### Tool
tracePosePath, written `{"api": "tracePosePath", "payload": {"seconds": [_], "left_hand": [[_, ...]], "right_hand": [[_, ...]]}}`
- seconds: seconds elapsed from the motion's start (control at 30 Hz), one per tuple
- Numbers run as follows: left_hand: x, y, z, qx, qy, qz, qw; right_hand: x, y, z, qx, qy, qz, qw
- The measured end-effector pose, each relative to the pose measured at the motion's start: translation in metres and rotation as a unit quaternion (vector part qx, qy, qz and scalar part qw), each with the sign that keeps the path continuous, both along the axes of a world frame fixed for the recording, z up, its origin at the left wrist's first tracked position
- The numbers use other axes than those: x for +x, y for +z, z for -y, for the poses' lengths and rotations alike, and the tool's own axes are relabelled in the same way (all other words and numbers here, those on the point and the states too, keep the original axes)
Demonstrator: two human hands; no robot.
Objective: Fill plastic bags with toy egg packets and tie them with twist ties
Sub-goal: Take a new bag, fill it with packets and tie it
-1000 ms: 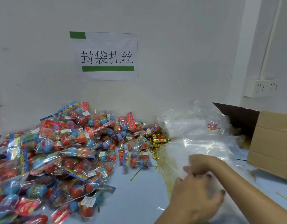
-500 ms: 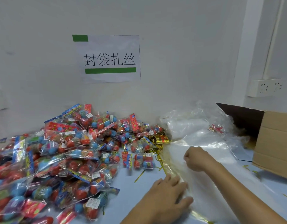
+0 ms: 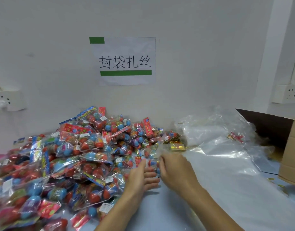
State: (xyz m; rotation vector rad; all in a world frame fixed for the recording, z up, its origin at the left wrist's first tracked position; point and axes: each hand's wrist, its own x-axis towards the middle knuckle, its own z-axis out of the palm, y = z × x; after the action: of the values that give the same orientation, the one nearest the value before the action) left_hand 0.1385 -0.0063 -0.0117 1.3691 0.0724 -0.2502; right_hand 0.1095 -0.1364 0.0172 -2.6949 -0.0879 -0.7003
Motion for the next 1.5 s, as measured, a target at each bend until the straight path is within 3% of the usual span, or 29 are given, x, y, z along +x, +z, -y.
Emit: {"api": "tracePosePath", "payload": {"seconds": [0.1,0.2,0.33,0.43,0.57,0.7,0.93,1.27,1.4,1.5], "left_hand": [[-0.001,0.006,-0.01,-0.075,-0.001,-0.036,0.997],[-0.001,0.009,-0.016,-0.091,0.006,-0.02,0.996],[-0.003,0.008,-0.016,-0.059,0.003,0.025,0.998],[-0.005,0.007,-0.014,-0.06,0.039,0.042,0.997],[-0.002,0.009,-0.015,-0.067,0.05,0.07,0.994],[-0.001,0.013,-0.018,-0.104,0.023,0.106,0.989],[0.002,0.016,-0.024,-0.16,-0.023,0.129,0.978],[-0.003,0.02,-0.027,-0.13,-0.1,0.165,0.973],[-0.004,0.022,-0.026,-0.116,-0.113,0.176,0.971],[-0.005,0.025,-0.024,-0.077,-0.125,0.211,0.966]], "right_hand": [[-0.014,-0.003,-0.007,-0.042,0.14,0.002,0.989],[-0.023,-0.006,-0.009,-0.024,0.232,-0.004,0.972],[-0.023,-0.01,-0.015,-0.038,0.278,-0.041,0.959],[-0.023,-0.013,-0.017,0.006,0.298,-0.068,0.952],[-0.014,-0.014,-0.006,0.124,0.278,-0.041,0.952],[-0.001,-0.018,0.014,0.162,0.164,0.024,0.973],[0.004,-0.019,0.038,0.238,0.051,-0.014,0.97],[0.002,-0.019,0.036,0.264,0.074,-0.058,0.96],[-0.002,-0.014,0.031,0.281,0.11,-0.005,0.953],[-0.002,-0.001,0.02,0.267,0.149,0.095,0.947]]}}
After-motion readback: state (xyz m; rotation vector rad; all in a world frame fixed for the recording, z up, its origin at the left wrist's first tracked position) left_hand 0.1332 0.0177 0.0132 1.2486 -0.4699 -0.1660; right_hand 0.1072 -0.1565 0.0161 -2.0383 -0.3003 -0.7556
